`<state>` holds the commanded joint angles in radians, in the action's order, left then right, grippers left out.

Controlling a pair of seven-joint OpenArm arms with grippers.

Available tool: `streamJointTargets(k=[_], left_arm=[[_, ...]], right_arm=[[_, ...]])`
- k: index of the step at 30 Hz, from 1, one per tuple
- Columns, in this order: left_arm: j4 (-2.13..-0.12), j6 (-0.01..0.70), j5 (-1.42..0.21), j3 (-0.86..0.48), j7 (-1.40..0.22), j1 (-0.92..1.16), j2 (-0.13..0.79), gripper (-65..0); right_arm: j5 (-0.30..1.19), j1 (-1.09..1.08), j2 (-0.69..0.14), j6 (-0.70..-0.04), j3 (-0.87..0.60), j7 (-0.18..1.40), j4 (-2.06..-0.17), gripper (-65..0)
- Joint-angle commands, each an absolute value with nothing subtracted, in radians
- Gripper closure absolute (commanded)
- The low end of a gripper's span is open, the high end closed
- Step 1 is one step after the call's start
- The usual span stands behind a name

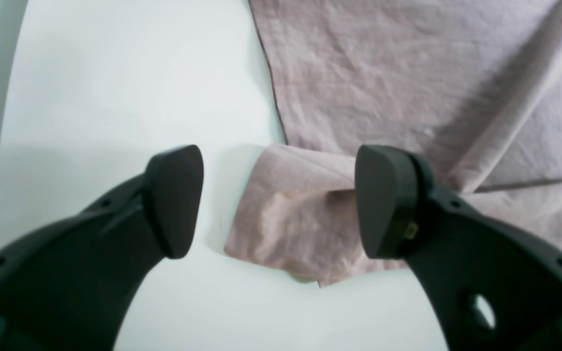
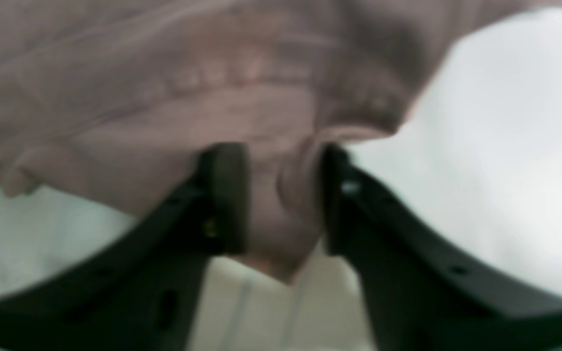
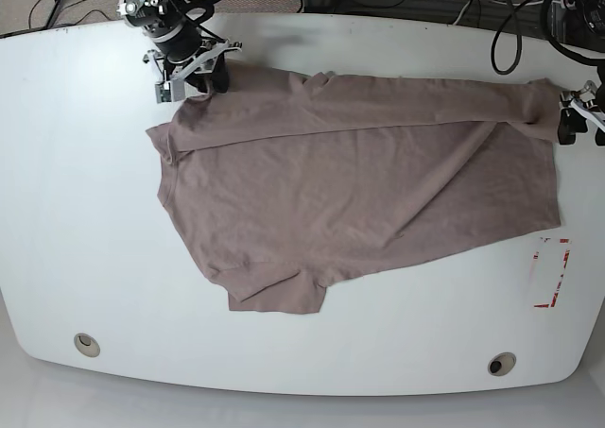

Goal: Layout the t-shirt on the table in an organized manner, then fold the t-shirt properly
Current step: 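Release and regrasp the shirt edge with the right gripper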

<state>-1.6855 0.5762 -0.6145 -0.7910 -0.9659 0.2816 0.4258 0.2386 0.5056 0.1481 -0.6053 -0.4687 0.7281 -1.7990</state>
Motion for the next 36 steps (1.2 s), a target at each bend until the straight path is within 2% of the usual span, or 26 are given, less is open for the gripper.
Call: streamJointTargets(k=[7, 13, 17, 25, 36], left_arm=[[-1.685, 0.576, -0.616, -0.791, -0.966, 0.294, 0.426, -46.0], [-1.684, 0.576, -0.615, -0.791, -0.966, 0.295, 0.423, -46.0], [-1.684, 0.576, -0.615, -0.791, -0.966, 0.295, 0.421, -45.8], [-1.690, 0.576, -0.615, -0.788, -0.966, 0.314, 0.421, -45.8], [-1.685, 0.576, -0.615, -0.789, -0.964, 0.340, 0.421, -45.8]], right_arm=[[0.257, 0.530, 0.148, -0.608, -0.469, 0.728, -1.845, 0.0], [0.357, 0.573, 0.148, -0.664, -0.467, 0.730, -1.988, 0.0], [0.394, 0.561, 0.143, -0.668, -0.467, 0.737, -2.020, 0.0], [0.418, 0.423, 0.117, -0.668, -0.467, 0.834, -2.018, 0.0], [0.412, 0.237, 0.114, -0.668, -0.469, 0.889, -2.003, 0.0]])
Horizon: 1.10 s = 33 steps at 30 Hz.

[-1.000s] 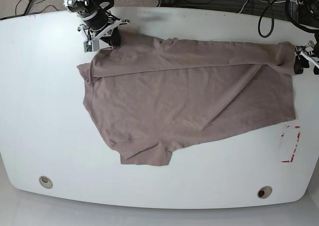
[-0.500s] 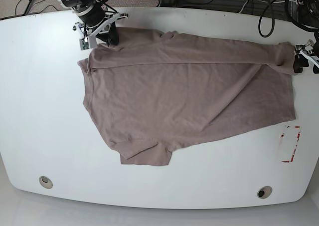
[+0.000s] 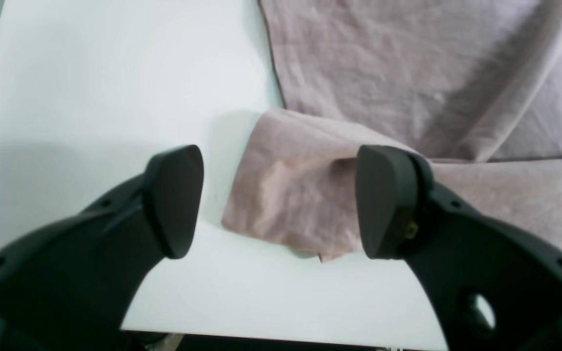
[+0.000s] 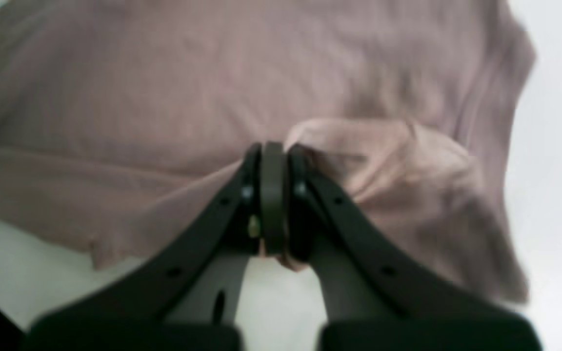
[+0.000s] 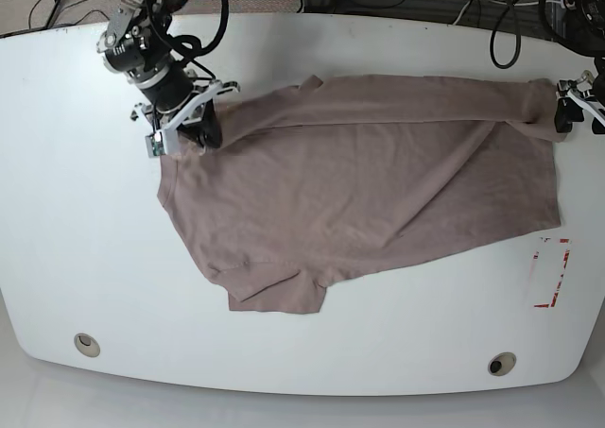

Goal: Layout the t-shirt on the table in an organized manner, then fold the t-shirt properly
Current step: 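Release and regrasp the shirt edge with the right gripper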

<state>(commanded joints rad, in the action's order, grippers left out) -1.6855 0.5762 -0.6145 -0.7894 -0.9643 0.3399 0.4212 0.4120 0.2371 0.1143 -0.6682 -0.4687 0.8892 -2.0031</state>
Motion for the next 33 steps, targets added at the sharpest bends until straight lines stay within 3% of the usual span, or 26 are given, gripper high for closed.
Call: streamJointTargets(k=[8, 19, 21, 23, 28, 30, 33], left_arm=[[-1.685, 0.576, -0.615, -0.785, -0.964, 0.344, 0.420, -45.8], [-1.685, 0.576, -0.615, -0.783, -0.964, 0.344, 0.420, -45.8], [-1.685, 0.576, -0.615, -0.783, -0.964, 0.343, 0.420, -45.8], [-1.685, 0.576, -0.615, -0.782, -0.964, 0.343, 0.420, -45.8], [-1.684, 0.576, -0.615, -0.780, -0.964, 0.340, 0.418, -45.8], [-1.684, 0.576, -0.615, -0.766, -0.964, 0.338, 0.418, -45.8], [-1.687, 0.576, -0.616, -0.739, -0.964, 0.338, 0.418, -45.8]], right_arm=[[0.410, 0.127, 0.111, -0.668, -0.469, 0.898, -1.911, 0.0], [0.410, -0.013, 0.039, -0.662, -0.469, 0.898, -1.721, -1.4], [0.410, -0.035, 0.030, -0.662, -0.469, 0.898, -1.692, -5.9], [0.410, -0.050, 0.018, -0.661, -0.469, 0.898, -1.678, -14.3], [0.417, -0.058, 0.015, -0.661, -0.469, 0.898, -1.702, -42.6], [0.414, -0.051, 0.015, -0.661, -0.469, 0.898, -1.736, -49.1], [0.409, -0.028, 0.013, -0.661, -0.472, 0.898, -1.793, -51.7]])
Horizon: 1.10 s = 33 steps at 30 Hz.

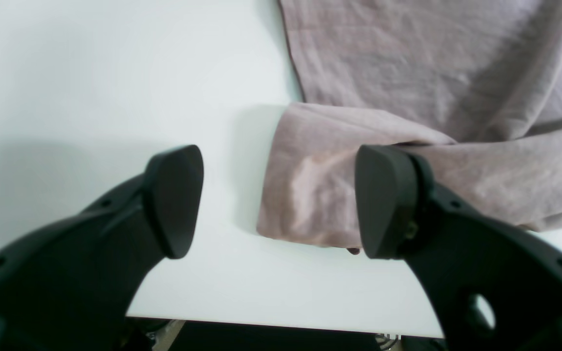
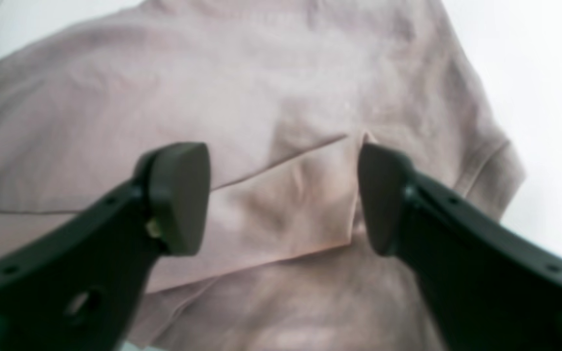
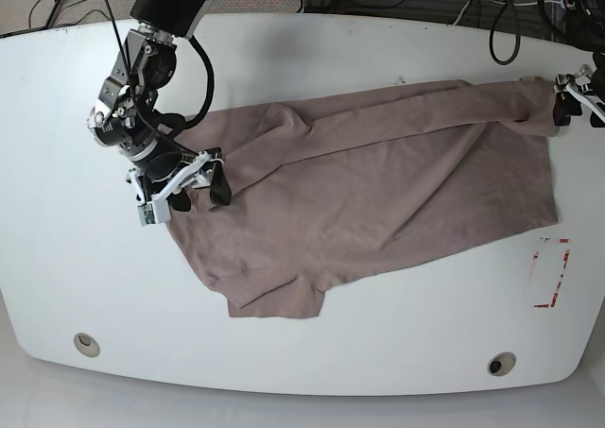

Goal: Layout the t-shirt on the table in an organized manner, then fold the t-shirt properly
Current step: 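Release and regrasp the shirt edge with the right gripper, then pull the shirt edge with both grippers to straighten it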

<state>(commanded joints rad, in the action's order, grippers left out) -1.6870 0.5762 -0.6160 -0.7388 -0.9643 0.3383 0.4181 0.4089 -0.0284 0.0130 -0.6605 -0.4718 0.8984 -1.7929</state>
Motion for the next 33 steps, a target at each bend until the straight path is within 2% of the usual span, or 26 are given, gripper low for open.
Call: streamJointTargets(k=[5, 12, 18, 24, 31, 33], left_arm=[[-1.693, 0.578, -0.621, -0.700, -0.964, 0.341, 0.417, -45.8], [-1.693, 0.578, -0.618, -0.680, -0.964, 0.344, 0.341, -45.8], [-1.693, 0.582, -0.619, -0.677, -0.963, 0.363, 0.308, -45.8], [-1.692, 0.687, -0.615, -0.682, -0.963, 0.360, 0.282, -45.8], [-1.692, 0.690, -0.615, -0.685, -0.951, 0.360, 0.278, -45.8], [-1.692, 0.690, -0.615, -0.685, -0.924, 0.360, 0.280, -45.8]], right_arm=[[0.407, 0.042, -0.036, -0.657, -0.472, 0.898, -1.879, -51.5], [0.406, 0.160, -0.116, -0.654, -0.515, 0.897, -1.894, -51.5], [0.398, 0.188, -0.151, -0.636, -0.573, 0.891, -1.797, -51.5], [0.332, 0.168, -0.173, -0.647, -0.576, 0.835, -1.690, -51.7], [0.295, 0.147, -0.173, -0.647, -0.575, 0.756, -1.580, -51.4], [0.295, 0.140, -0.173, -0.647, -0.575, 0.750, -1.552, -48.4]])
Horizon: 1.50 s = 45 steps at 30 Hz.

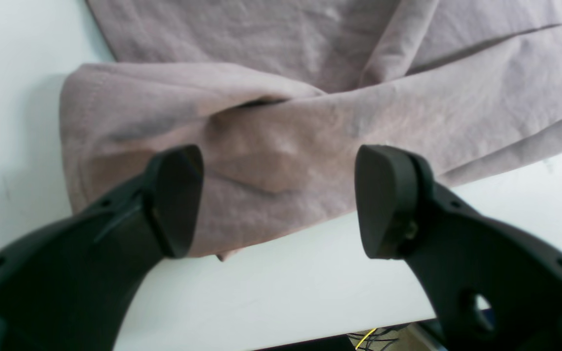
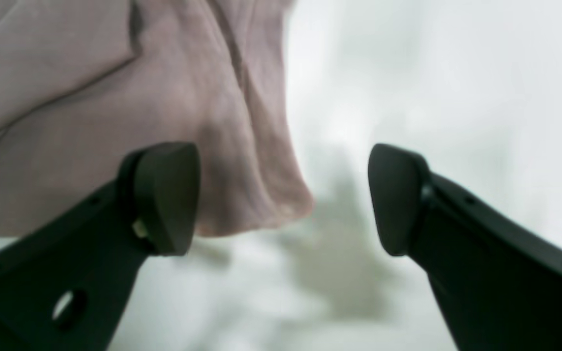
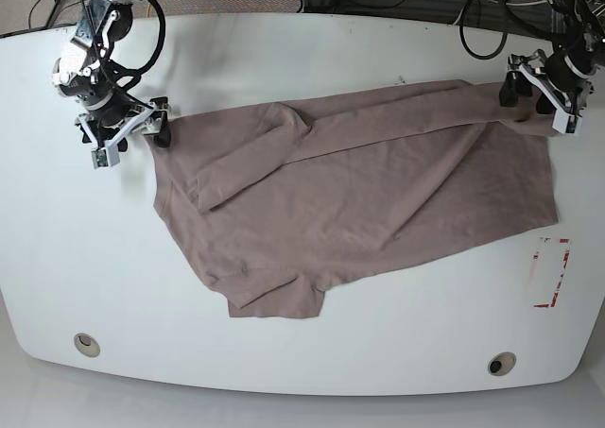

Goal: Layout the t-shirt on the table in an organized manner, then fold the t-shirt properly
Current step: 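Pull the shirt edge with both grippers to straighten it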

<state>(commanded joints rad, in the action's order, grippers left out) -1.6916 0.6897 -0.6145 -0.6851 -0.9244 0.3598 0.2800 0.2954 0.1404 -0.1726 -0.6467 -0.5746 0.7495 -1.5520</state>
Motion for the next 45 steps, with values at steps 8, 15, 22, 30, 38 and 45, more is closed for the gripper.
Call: streamJointTargets(k=[8, 15, 22, 30, 38, 45], left_arm=[[-1.678, 0.688, -0.545, -0.685, -0.894, 0.360, 0.282, -46.4], [-1.676, 0.688, -0.512, -0.679, -0.892, 0.358, 0.277, -46.4], [-1.609, 0.688, -0.512, -0.674, -0.892, 0.357, 0.278, -46.5], [-1.506, 0.693, -0.512, -0.618, -0.892, 0.328, 0.286, -45.8], [-1.508, 0.696, -0.512, -0.555, -0.892, 0.331, 0.286, -21.5], [-1.508, 0.696, -0.512, -0.542, -0.892, 0.332, 0.314, -3.6]], right_arm=[[0.295, 0.140, -0.173, -0.647, -0.575, 0.750, -1.526, -24.7], [0.297, 0.143, -0.170, -0.648, -0.575, 0.750, -1.526, -15.9], [0.297, 0.143, -0.168, -0.648, -0.575, 0.751, -1.526, -10.1], [0.297, 0.145, -0.168, -0.648, -0.575, 0.751, -1.526, -11.4], [0.302, 0.170, -0.168, -0.648, -0.575, 0.751, -1.532, -8.9], [0.302, 0.217, -0.168, -0.647, -0.576, 0.751, -1.577, 0.0]])
